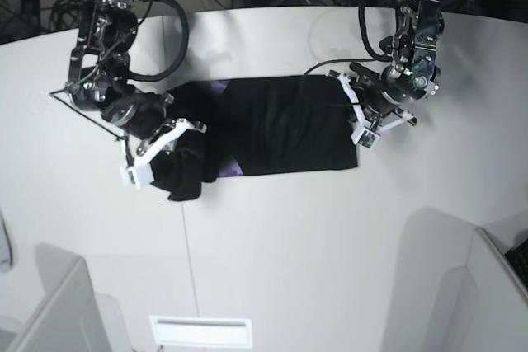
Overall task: Fold the T-shirt properly
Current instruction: 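Grasp the strip's other end with the right gripper and lift it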
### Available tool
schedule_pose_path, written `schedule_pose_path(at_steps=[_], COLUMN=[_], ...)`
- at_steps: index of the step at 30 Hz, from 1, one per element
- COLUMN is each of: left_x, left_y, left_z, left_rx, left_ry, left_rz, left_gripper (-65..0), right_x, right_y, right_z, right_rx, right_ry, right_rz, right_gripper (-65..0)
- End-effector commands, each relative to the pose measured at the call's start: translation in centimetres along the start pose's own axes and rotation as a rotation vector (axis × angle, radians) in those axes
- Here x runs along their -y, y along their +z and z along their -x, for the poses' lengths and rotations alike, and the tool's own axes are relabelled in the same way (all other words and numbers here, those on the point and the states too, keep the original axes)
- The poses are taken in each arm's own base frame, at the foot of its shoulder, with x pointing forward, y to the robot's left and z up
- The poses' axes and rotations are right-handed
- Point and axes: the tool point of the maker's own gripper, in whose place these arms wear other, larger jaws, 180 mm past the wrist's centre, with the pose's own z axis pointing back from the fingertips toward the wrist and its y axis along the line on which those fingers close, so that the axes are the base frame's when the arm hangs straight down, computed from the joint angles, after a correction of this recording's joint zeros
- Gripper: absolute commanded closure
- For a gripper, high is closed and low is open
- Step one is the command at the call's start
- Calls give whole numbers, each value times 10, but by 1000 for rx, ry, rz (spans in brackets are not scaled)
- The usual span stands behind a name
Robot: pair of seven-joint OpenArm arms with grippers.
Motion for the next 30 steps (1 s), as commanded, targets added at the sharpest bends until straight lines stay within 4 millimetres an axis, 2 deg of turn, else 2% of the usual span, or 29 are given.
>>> schedule_pose_path(at_steps=[1, 7, 14, 18, 23, 30], left_x=[-3, -18, -19, -21, -22, -23], left_y=[2, 7, 8, 9, 9, 12], left_z=[5, 10, 11, 11, 13, 26], left_rx=[-24, -42, -47, -46, -49, -75], left_ry=[-8, -29, -40, -36, -36, -37], left_rz=[-4, -32, -32, -37, -38, -39], left_gripper=[0, 0, 0, 0, 0, 0], right_x=[-12, -32, -45, -75, -101, -116], right_y=[2, -5, -10, -19, -29, -37], right_z=[-15, -16, -13, -8, 0, 9], right_rx=[51, 69, 68, 75, 66, 59], right_ry=[12, -28, -45, 3, -15, -12], right_rz=[-37, -87, -120, -182, -203, -204], right_gripper=[0, 0, 0, 0, 0, 0])
